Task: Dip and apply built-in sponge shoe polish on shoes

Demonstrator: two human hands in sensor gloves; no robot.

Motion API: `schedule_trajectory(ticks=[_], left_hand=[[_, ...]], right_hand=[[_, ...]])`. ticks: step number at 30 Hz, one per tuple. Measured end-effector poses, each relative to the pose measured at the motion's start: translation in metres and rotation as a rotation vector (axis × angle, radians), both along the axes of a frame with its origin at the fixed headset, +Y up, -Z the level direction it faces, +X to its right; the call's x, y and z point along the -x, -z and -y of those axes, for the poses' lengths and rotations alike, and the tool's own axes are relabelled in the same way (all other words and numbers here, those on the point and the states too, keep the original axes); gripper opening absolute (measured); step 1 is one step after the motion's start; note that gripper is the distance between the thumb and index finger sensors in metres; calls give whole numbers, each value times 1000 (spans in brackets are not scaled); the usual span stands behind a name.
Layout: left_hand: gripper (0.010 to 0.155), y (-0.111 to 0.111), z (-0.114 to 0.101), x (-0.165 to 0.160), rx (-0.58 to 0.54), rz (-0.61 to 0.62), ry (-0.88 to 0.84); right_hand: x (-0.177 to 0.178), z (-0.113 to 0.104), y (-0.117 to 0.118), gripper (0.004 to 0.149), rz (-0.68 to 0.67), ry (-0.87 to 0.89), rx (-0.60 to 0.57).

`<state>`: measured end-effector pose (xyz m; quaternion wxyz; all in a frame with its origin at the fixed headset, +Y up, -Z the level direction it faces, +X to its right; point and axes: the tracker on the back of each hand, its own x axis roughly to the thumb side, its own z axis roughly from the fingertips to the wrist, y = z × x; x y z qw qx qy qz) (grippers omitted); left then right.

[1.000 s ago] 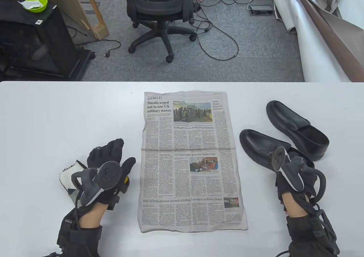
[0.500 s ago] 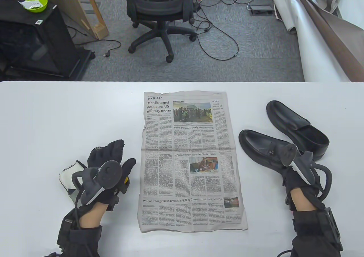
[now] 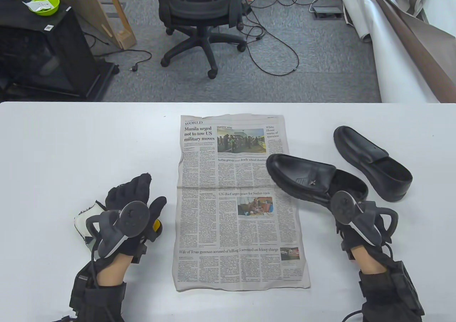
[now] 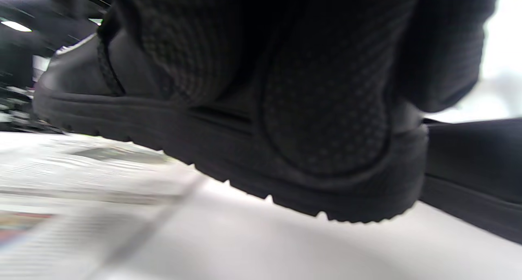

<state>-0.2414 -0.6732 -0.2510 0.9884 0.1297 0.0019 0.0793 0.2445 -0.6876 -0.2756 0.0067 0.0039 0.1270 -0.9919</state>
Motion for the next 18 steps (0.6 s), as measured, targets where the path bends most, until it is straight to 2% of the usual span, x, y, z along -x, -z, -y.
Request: schedule_trajectory(ticks=[1, 8, 18], left_hand=[[74, 0, 0, 0, 0, -2, -3], [74, -1, -3, 3, -9, -10, -10], [73, 0, -1, 3, -4, -11, 14]], right_hand=[[14, 0, -4, 41, -74, -8, -6], [87, 12, -27, 42, -288, -87, 17], [122, 34, -37, 42, -388, -156, 43]])
